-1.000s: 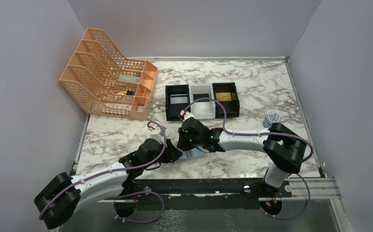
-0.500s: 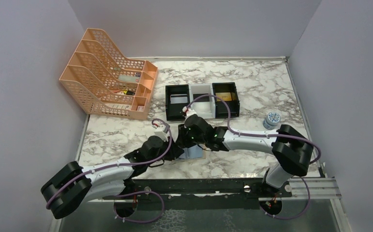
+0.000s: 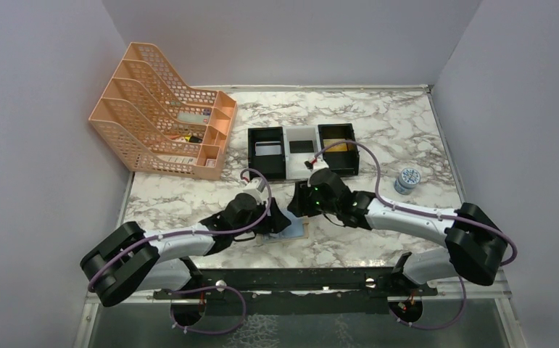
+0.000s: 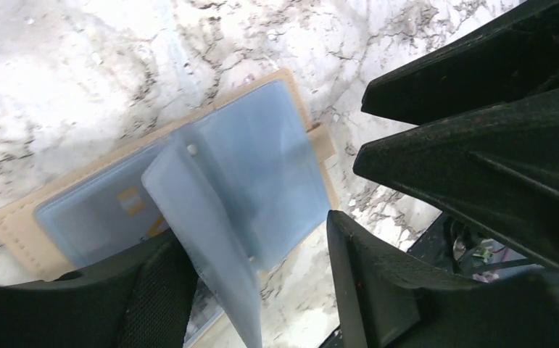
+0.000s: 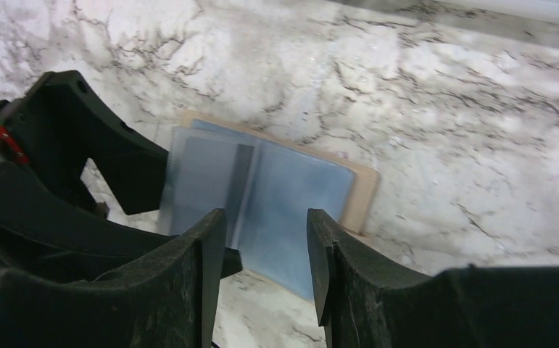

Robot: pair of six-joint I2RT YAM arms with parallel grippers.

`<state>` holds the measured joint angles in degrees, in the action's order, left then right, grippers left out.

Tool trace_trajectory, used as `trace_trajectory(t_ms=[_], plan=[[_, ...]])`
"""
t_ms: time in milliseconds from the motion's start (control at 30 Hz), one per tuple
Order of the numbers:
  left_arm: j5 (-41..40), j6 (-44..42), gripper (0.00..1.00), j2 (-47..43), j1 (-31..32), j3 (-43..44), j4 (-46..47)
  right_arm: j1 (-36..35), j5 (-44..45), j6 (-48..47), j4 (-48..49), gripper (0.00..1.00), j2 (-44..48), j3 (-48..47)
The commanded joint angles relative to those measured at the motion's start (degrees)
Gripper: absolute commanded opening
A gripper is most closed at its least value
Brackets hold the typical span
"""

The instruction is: Take the credit cards out of the card holder

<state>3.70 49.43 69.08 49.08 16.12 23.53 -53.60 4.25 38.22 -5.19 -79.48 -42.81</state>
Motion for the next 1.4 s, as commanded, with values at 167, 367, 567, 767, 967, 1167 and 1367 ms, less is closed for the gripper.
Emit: trace_trajectory(t_ms=[167,367,567,767,967,1167,1367], plan=[[5.9,-0.7,0.69,7.1,0.1,6.8,2.0,6.1,-2.8,1.1,1.1,0.46,9.2,8.3],[6.2,-1.0,0.71,9.6,0.5,8.4,2.0,8.5,-9.9,1.3,4.6,0.46,12.9,11.3],[2.1,-1.1,0.74,0.2,0.5,5.4,-0.8,8.5,-15.7,2.9,9.8,0.44,14.4,14.1],[-5.4,-1.7,0.74,-5.6,0.4,4.6,-11.4,8.5,-23.0,1.8,12.6,0.37,11.0,13.1],[-2.8,-1.2,0.72,-3.9,0.2,3.5,-9.6,8.6,-26.7,2.1,15.9,0.3,5.0,12.8],[-0.2,-0.3,0.64,-0.2,0.1,4.2,-5.3,8.5,-26.1,1.9,15.2,0.24,0.1,11.7],[0.1,-1.5,0.59,2.3,0.2,5.7,-4.6,8.5,-23.8,1.9,14.6,0.23,-1.6,11.3]])
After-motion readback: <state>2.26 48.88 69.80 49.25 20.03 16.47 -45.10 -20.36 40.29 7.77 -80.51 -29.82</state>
